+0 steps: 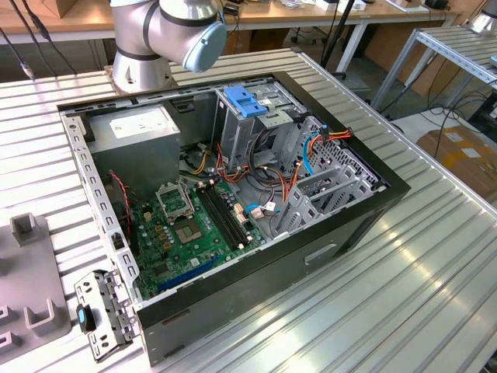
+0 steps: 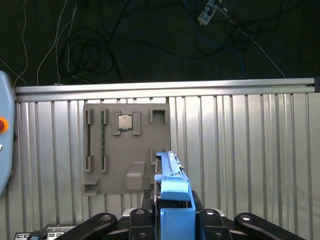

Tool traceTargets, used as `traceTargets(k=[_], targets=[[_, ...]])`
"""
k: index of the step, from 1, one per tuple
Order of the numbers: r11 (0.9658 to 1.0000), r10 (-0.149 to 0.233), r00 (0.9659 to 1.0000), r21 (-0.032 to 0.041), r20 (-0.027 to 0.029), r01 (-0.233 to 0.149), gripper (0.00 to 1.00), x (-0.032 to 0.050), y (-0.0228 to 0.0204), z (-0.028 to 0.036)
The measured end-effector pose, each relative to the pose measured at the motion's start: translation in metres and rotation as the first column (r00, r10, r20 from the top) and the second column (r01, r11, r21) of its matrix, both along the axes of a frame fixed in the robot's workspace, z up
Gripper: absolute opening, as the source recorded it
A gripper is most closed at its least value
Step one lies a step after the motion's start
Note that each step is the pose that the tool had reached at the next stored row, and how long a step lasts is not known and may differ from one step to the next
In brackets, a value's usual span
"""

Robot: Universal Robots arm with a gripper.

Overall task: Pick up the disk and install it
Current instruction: 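Pick up the disk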

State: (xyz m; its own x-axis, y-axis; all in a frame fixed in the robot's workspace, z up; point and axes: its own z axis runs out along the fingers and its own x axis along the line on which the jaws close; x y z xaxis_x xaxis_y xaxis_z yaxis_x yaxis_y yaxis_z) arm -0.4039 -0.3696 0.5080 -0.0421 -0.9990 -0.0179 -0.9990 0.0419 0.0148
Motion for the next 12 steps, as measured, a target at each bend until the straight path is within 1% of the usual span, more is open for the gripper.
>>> traceTargets(k=[1,2,6,8,12], targets=[[1.0000,0.000,1.0000,0.0000,-0.0001,0.000,0.37,0.0038,0.0000,0.0000],[1.0000,0.000,1.0000,0.0000,-0.0002,0.000,0.37,0.0057,0.0000,0.0000],[1.0000,0.000,1.0000,0.0000,-0.0003,0.000,0.37,0.0102,0.0000,0.0000],[1.0000,0.000,1.0000,0.0000,-0.0004,0.000,0.37,0.0145,0.0000,0.0000],[1.0000,0.000,1.0000,-0.0001,-0.0007,0.000,0.37,0.0197,0.0000,0.0000]])
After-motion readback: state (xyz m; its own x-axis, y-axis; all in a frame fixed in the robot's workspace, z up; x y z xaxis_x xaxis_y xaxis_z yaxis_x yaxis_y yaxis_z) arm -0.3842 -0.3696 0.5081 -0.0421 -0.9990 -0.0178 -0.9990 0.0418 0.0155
